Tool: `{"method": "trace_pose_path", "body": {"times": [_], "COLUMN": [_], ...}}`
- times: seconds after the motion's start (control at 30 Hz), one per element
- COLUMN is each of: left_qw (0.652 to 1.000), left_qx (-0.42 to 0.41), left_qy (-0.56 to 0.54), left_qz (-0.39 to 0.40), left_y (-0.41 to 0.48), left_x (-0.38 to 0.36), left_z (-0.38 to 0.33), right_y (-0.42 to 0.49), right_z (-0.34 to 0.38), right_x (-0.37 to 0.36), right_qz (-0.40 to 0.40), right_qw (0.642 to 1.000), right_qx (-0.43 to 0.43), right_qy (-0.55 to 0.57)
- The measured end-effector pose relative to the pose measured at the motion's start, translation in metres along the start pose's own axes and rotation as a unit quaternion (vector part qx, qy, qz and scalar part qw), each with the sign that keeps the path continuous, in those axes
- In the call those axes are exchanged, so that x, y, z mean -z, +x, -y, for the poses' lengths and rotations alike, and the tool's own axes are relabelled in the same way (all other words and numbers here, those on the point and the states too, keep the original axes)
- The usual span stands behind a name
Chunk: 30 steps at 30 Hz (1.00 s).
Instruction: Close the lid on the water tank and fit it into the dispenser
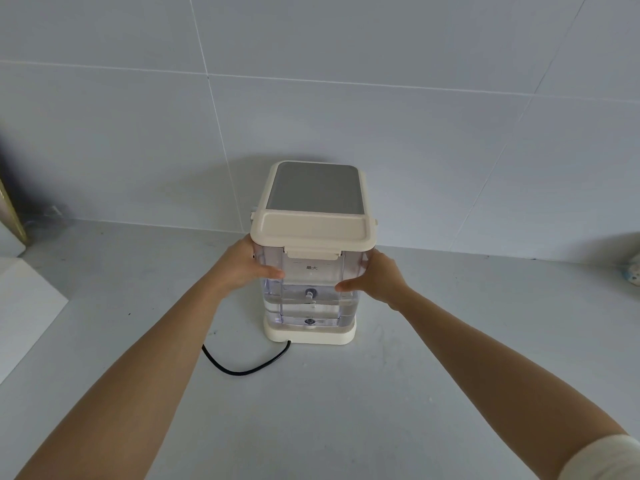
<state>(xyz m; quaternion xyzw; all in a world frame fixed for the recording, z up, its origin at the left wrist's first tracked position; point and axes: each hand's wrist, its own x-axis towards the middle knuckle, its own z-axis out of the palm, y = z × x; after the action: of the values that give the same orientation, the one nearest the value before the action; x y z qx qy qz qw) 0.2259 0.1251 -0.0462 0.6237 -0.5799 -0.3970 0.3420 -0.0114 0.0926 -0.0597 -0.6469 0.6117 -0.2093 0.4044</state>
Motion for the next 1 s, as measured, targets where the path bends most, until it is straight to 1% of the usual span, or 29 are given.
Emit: {"method": "trace_pose_path", "body": {"times": [0.23, 0.47, 0.63, 0.83, 0.9, 1.0], "left_qw": [0.999, 1.0, 0.998, 0.991, 0.987, 0.974], "left_qx": [0.02, 0.026, 0.028, -0.035, -0.055, -0.093], "left_qy": [0.024, 0.007, 0.007, 0.012, 0.041, 0.113], "left_qz": [-0.001, -0.006, -0.057, -0.126, -0.145, -0.173], "left_y": [0.0, -0.001, -0.013, -0.029, -0.033, -0.035], "left_x": [0.0, -0.003, -0.017, -0.019, -0.017, -0.011], "left_z": [0.002, 0.004, 0.009, -0.013, -0.026, -0.049], "right_y": [-0.002, -0.005, -0.013, -0.022, -0.027, -0.031], "right_z": [0.001, 0.004, 0.006, 0.014, 0.021, 0.033], "right_x": [-0.001, 0.0, 0.001, 0.017, 0.028, 0.049], "right_qz": [-0.001, 0.006, 0.016, 0.016, 0.018, -0.008], "right_qw": [1.0, 1.0, 1.0, 0.998, 0.998, 0.995], "right_qx": [0.0, -0.002, -0.002, 0.029, 0.043, 0.087], "right_qy": [-0.004, -0.015, -0.018, -0.048, -0.044, -0.052]}}
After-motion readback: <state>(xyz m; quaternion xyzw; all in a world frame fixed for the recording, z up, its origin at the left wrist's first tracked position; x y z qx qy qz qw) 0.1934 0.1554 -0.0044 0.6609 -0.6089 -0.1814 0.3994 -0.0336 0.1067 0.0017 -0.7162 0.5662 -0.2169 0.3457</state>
